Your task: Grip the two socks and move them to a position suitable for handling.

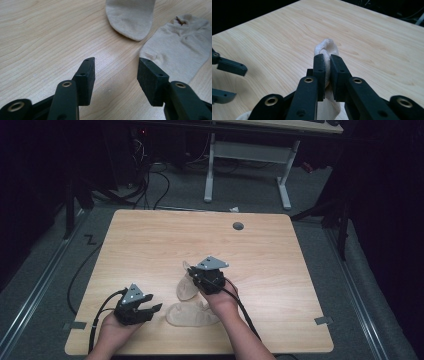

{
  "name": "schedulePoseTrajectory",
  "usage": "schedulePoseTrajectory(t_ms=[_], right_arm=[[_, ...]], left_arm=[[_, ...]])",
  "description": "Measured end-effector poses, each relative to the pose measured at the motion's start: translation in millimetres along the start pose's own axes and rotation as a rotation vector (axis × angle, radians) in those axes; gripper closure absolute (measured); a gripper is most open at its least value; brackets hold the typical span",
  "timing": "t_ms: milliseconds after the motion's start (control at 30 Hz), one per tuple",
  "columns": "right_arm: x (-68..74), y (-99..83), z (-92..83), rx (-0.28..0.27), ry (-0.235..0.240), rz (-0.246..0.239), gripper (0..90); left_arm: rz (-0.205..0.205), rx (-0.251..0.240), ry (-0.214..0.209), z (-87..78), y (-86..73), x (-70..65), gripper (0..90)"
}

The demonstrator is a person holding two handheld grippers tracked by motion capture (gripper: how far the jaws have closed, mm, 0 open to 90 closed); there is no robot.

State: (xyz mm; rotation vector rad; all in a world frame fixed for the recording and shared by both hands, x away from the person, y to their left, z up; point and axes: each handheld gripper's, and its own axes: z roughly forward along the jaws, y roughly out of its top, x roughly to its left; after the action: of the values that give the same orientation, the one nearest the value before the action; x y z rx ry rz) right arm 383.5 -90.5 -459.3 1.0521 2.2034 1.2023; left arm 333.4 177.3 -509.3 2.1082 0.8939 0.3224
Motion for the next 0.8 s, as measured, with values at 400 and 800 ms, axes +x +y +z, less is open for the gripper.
schedulePoseTrajectory(t_ms=[400,800], right_arm=[[-26.4,-28.7,2.8,0.045,-0.052,0.077,82.1],[-52.1,-60.2,-5.2,0.086,-0.102,0.129,78.0]], left_arm=[[-0.002,-0.001,0.002,0.7,-0.2,-0.1,48.9],[-0.002,0.005,0.005,1.3,-1.2,-0.5,48.9]])
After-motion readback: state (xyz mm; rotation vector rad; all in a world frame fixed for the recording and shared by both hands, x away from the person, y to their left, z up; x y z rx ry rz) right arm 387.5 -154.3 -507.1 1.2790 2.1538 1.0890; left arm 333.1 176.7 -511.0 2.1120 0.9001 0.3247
